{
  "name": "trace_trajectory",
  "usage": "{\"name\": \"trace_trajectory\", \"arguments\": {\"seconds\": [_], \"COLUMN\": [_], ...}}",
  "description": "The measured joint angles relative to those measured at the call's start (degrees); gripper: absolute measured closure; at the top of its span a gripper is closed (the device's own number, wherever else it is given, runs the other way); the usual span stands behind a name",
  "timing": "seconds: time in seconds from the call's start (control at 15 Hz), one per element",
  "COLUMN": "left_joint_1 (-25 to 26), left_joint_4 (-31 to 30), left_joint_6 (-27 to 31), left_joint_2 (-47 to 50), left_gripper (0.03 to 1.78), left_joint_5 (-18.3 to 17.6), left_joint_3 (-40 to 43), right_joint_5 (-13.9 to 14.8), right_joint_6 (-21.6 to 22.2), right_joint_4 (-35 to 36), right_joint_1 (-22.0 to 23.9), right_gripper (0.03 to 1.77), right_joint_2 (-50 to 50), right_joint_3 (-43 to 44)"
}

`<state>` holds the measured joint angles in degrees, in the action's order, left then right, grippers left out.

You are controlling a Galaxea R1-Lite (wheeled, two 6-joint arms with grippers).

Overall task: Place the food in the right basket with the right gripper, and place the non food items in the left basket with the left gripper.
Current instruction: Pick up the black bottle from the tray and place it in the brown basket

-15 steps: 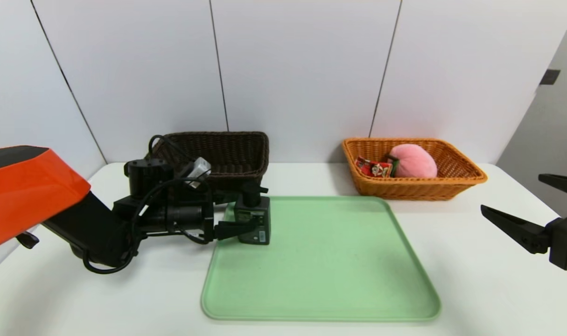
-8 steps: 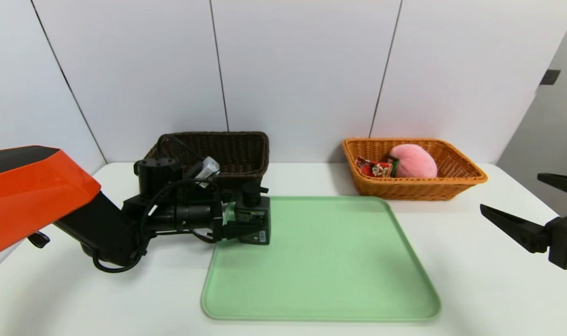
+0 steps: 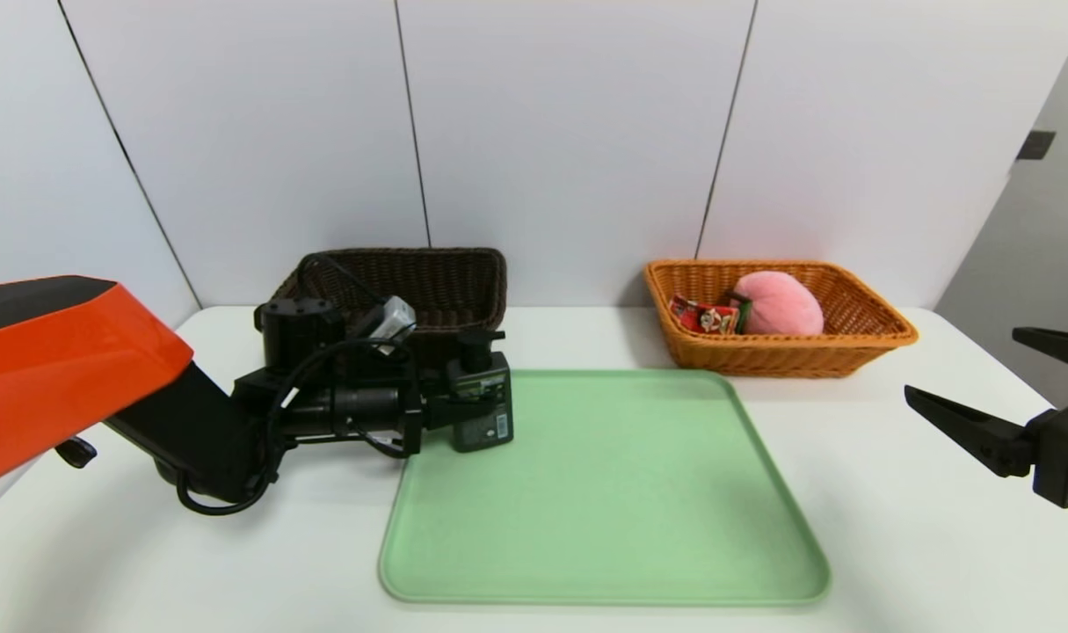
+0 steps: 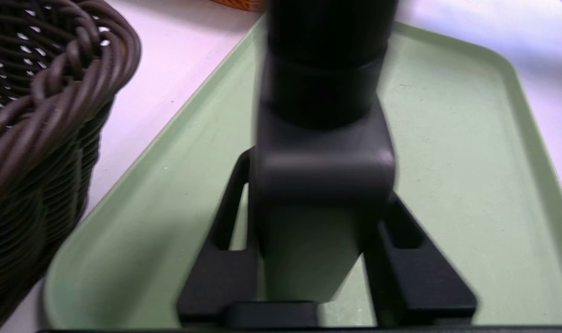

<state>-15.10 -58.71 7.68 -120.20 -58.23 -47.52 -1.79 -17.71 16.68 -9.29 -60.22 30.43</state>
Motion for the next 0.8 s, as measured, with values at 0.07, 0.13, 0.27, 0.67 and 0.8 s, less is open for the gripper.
{"name": "trace_trajectory", "arguments": {"seconds": [0.07, 0.13, 0.27, 0.67, 0.8], "left_joint_1": [0.00, 0.00, 0.00, 0.15, 0.15], "left_joint_4": [0.00, -0.05, -0.05, -0.07, -0.07], "left_joint_6": [0.02, 0.00, -0.11, -1.57, -3.28], "left_joint_2": [0.05, 0.11, 0.57, 5.78, 9.25], "left_gripper": [1.22, 1.22, 1.22, 1.22, 1.22], "left_joint_5": [-0.04, -0.04, 0.05, -0.23, -0.48], "left_joint_3": [0.04, 0.15, 0.30, 1.77, 2.23], "right_joint_5": [-0.02, 0.00, -0.02, -0.11, -0.11], "right_joint_6": [0.00, 0.00, 0.00, 0.00, 0.00], "right_joint_4": [-0.01, 0.02, 0.00, 0.00, -0.01], "right_joint_1": [0.00, 0.00, 0.00, 0.00, 0.00], "right_gripper": [0.09, 0.09, 0.09, 0.09, 0.09], "right_joint_2": [0.00, 0.00, 0.00, -0.24, -0.37], "right_joint_3": [-0.06, -0.09, -0.15, -0.45, -0.45]}}
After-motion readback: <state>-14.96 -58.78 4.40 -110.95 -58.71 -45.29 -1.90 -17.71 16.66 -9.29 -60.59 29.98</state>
